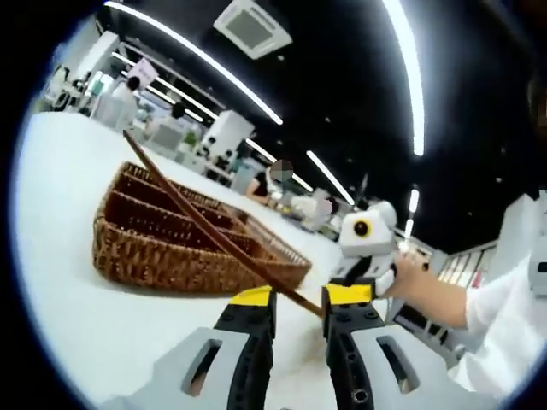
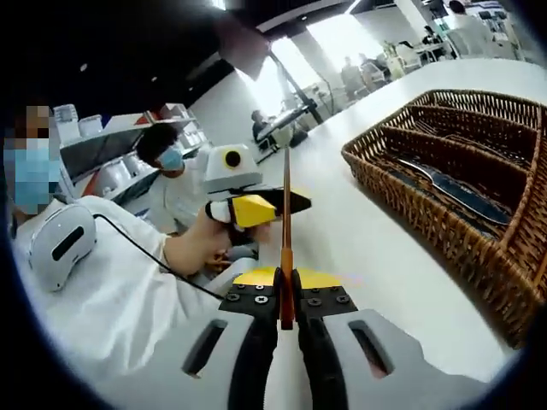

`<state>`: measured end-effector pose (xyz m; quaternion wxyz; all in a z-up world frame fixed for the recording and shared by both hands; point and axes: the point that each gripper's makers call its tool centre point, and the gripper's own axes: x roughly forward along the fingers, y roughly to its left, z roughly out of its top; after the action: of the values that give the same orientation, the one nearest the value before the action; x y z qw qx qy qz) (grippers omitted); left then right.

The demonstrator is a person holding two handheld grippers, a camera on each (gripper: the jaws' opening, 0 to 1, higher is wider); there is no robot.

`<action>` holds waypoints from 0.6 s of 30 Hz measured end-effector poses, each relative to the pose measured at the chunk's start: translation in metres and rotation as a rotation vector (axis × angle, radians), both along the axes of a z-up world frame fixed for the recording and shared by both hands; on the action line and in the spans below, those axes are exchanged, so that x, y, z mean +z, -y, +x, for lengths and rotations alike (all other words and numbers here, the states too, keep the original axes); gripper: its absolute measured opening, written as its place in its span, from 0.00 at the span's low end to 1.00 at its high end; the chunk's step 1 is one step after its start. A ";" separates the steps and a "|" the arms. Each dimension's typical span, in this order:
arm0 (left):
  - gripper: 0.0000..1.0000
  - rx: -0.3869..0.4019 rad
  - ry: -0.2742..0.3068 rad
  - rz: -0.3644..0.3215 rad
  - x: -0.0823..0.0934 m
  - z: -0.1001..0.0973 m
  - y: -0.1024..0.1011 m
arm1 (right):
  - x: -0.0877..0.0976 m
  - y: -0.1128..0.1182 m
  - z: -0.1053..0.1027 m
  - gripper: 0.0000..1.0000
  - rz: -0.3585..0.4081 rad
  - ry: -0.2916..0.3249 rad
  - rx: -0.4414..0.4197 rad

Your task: Arrange the knives, forks, and spoons in their matching storage slots by inserting each utensil handle-first until every utensil is classified and aligned in the correct compartment

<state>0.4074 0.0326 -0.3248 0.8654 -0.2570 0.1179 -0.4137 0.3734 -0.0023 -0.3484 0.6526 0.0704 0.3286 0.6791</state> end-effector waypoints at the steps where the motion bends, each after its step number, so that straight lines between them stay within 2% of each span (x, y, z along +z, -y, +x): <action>1: 0.14 -0.007 -0.003 -0.005 0.000 -0.001 0.001 | 0.000 0.000 0.000 0.05 0.001 0.001 -0.002; 7: 0.09 -0.024 -0.022 -0.046 0.003 -0.003 0.003 | 0.001 -0.001 -0.001 0.05 0.035 -0.001 -0.011; 18: 0.05 -0.073 -0.038 -0.102 0.013 -0.009 0.012 | -0.002 -0.002 -0.007 0.06 0.022 0.024 0.004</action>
<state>0.3986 0.0201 -0.3121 0.8331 -0.3040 0.1223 -0.4457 0.3666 -0.0004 -0.3499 0.6542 0.0686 0.3135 0.6848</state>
